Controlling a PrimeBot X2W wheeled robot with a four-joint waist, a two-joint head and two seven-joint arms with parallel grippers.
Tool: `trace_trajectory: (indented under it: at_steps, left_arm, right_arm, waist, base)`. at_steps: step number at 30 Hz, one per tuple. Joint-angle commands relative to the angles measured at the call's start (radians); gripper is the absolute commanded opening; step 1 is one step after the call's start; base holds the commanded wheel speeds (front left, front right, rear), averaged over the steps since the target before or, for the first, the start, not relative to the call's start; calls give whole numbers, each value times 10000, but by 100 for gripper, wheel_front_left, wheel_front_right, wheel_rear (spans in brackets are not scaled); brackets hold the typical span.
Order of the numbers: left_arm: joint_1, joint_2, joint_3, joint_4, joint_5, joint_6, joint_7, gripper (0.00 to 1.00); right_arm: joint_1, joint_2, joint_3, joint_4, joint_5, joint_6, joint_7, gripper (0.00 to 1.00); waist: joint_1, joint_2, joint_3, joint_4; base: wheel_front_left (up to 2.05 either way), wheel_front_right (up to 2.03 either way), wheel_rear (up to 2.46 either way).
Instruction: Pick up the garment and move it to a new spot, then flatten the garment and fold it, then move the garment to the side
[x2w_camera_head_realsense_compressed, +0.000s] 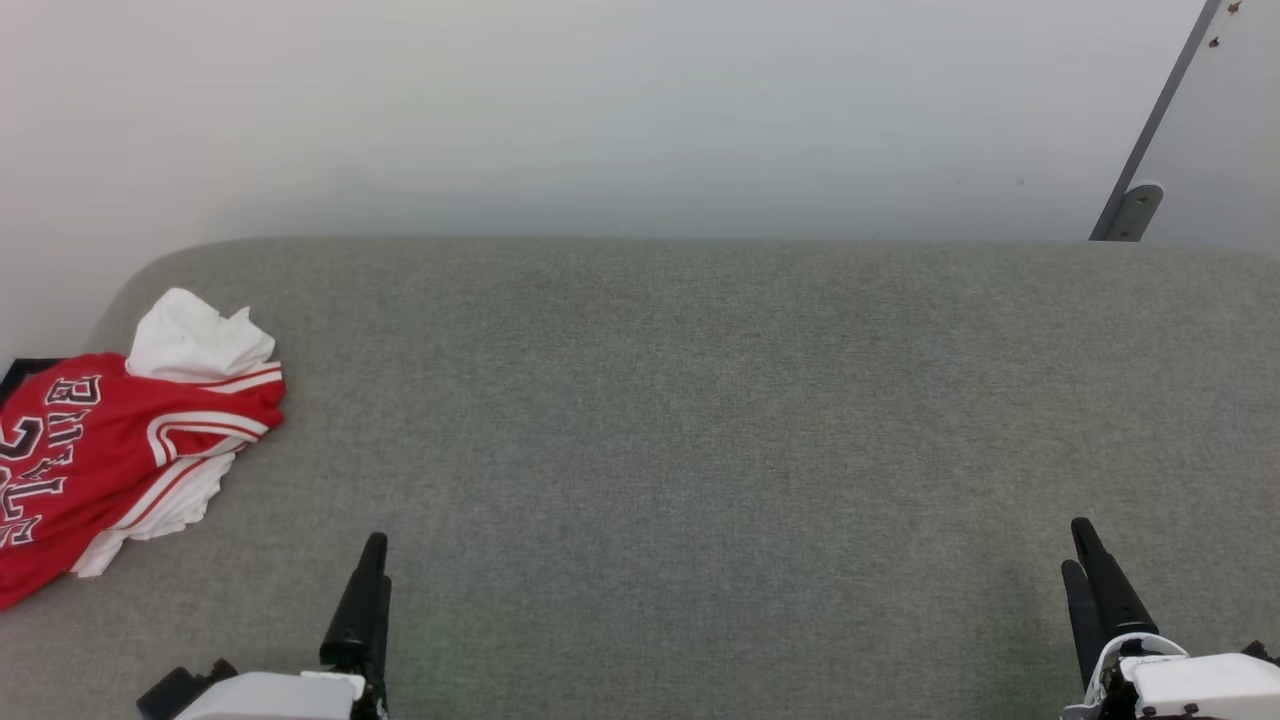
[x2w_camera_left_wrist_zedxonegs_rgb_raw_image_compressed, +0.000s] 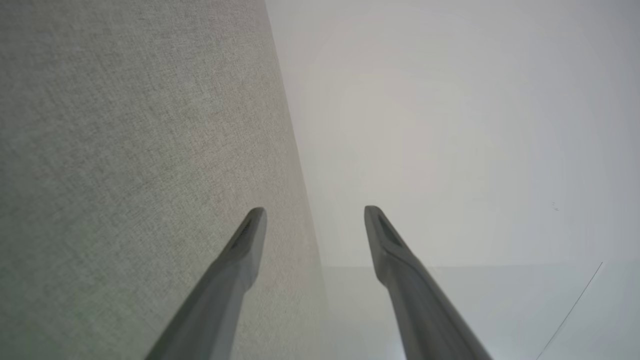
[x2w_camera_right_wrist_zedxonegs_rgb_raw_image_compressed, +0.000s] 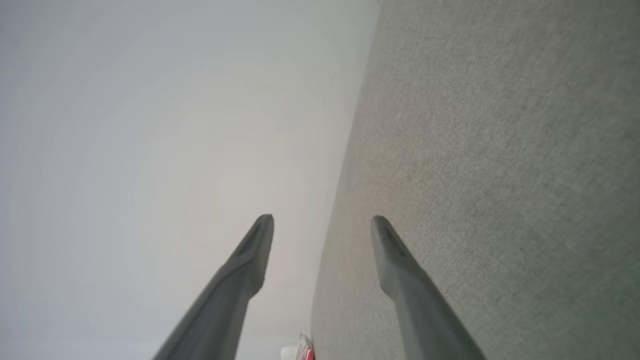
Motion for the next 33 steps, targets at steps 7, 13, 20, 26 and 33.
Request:
trace_trajectory:
  at_steps: [7,13,20,26,33]
  left_arm:
    - [-97,355,-323,-209,1541,314,-408,100]
    - [-121,550,-489,-282,2987,625,-651,100]
    - [-93,692,-606,-424,4451,861,-877,100]
    - [-64,795,-725,-528,5730,971,-1080,100]
    - [-39,868,-782,-647,6904,1034,-1308,100]
  right_arm:
    - [-258,-384,365,-74,-1569,0,-410,100]
    - [-361,-509,485,51,-2892,0,-653,100]
    - [-452,-589,450,186,-4307,0,-877,100]
    - [-536,-580,411,266,-5500,0,-1022,100]
    - [-575,-553,395,245,-6613,0,-1169,100]
  waist:
    - [0,0,-10,-22]
    - [0,0,-18,-35]
    - [0,0,-24,-40]
    - [0,0,-35,-41]
    - [0,0,-44,-52]
  base:
    - [0,0,0]
    - [0,0,0]
    - [0,0,0]
    - [0,0,0]
    - [0,0,0]
